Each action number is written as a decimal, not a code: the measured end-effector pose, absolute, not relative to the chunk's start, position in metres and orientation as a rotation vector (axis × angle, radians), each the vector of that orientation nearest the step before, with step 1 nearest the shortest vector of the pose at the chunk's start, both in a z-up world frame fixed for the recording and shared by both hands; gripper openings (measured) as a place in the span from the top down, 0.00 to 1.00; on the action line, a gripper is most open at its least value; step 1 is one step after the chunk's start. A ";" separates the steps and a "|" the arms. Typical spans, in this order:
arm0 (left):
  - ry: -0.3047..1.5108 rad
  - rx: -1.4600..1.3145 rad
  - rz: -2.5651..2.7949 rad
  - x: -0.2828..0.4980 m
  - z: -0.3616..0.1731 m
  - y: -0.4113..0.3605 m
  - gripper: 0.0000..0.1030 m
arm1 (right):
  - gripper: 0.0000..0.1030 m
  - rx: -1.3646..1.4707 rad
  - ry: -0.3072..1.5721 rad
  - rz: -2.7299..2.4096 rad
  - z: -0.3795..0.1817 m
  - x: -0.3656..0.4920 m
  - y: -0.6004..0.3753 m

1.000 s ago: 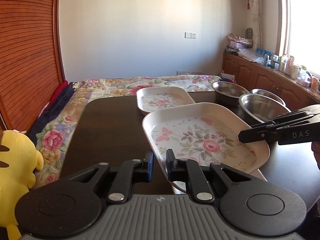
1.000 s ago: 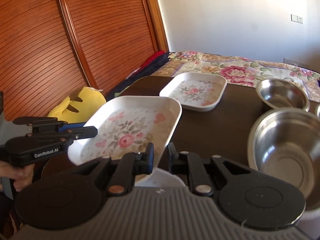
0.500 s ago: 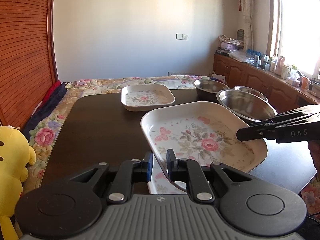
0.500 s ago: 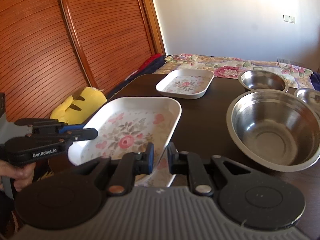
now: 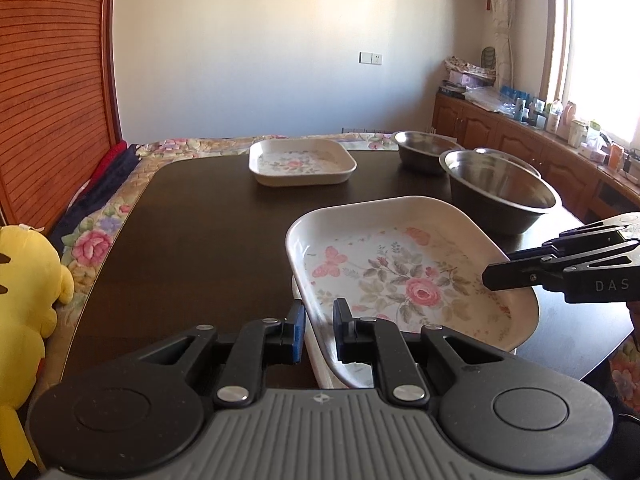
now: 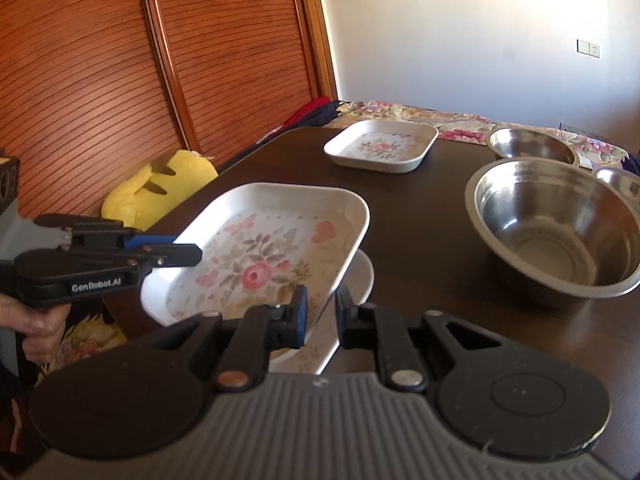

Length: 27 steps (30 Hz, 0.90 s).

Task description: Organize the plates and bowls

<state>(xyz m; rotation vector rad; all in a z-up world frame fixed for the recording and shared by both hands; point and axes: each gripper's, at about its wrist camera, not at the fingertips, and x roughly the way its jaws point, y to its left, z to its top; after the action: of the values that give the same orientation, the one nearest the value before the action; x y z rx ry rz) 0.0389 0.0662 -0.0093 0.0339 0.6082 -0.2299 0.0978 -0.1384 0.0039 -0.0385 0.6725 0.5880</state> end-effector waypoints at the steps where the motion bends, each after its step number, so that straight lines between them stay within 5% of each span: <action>1: 0.611 0.033 -0.228 0.039 -0.010 0.067 0.85 | 0.84 -0.036 0.674 0.588 0.003 0.098 -0.139; 27: 0.629 0.035 -0.209 0.043 -0.026 0.064 0.85 | 0.83 -0.089 0.612 0.534 -0.011 0.078 -0.129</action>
<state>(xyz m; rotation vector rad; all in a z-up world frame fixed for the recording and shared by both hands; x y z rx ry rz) 0.0431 0.0639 -0.0265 0.0351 0.6286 -0.2092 0.0776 -0.1286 -0.0109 -0.0891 0.6122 0.5335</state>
